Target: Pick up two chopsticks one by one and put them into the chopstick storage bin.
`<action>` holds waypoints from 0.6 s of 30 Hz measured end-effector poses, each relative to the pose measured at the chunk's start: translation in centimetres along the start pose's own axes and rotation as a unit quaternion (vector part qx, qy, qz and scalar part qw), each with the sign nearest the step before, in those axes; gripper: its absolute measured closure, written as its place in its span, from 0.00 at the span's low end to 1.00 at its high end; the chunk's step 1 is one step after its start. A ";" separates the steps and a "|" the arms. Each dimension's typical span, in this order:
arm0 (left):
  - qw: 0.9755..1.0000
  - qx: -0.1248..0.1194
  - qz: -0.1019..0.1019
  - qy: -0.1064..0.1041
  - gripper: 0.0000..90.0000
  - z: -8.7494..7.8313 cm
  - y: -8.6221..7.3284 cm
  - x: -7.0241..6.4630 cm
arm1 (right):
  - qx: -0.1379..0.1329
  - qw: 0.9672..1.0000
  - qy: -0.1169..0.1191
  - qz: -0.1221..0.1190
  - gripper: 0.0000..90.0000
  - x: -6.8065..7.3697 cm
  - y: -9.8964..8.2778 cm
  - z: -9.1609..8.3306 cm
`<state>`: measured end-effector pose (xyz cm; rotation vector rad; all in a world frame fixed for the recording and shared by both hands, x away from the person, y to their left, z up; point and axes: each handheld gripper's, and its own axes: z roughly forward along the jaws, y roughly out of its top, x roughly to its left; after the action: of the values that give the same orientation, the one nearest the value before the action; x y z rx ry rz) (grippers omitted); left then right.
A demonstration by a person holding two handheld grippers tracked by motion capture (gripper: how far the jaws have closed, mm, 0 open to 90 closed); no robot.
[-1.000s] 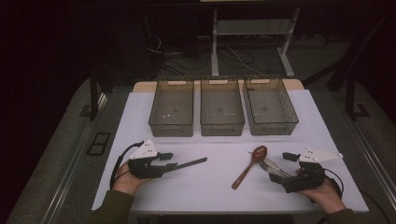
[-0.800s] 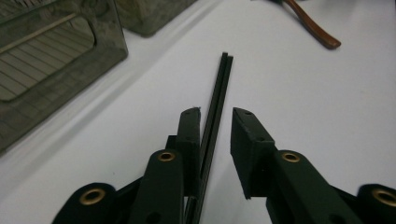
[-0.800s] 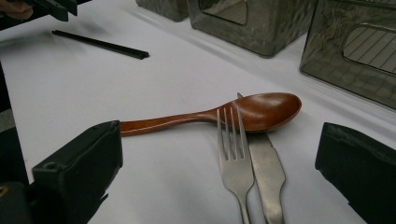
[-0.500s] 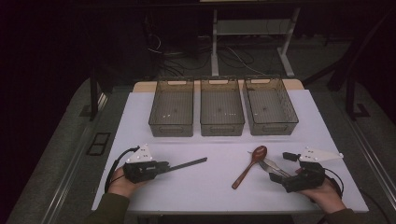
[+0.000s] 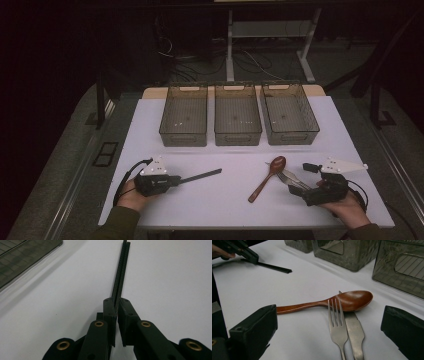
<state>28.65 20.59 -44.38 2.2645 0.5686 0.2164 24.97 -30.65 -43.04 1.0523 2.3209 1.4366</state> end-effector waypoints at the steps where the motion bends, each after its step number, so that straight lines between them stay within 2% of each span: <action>1: 1.000 0.000 0.001 0.000 0.92 0.0 0.0 0.0 | 0.000 1.000 0.000 0.000 0.00 0.0 0.0 0.0; 9: 1.000 -0.001 0.003 -0.007 0.92 0.1 -0.1 0.0 | -0.001 1.000 0.001 0.002 0.00 0.0 0.0 0.0; 13: 1.000 0.016 0.016 -0.009 0.91 0.4 -0.1 -0.2 | -0.001 1.000 0.001 0.004 0.00 0.0 0.0 0.0; 18: 1.000 0.017 0.016 -0.011 0.91 0.4 -0.1 -0.2 | -0.001 1.000 0.001 0.005 0.00 -0.1 0.0 0.0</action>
<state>28.60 20.33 -44.72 2.3071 0.5272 0.1982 25.00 -30.72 -43.03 1.0628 2.3186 1.4448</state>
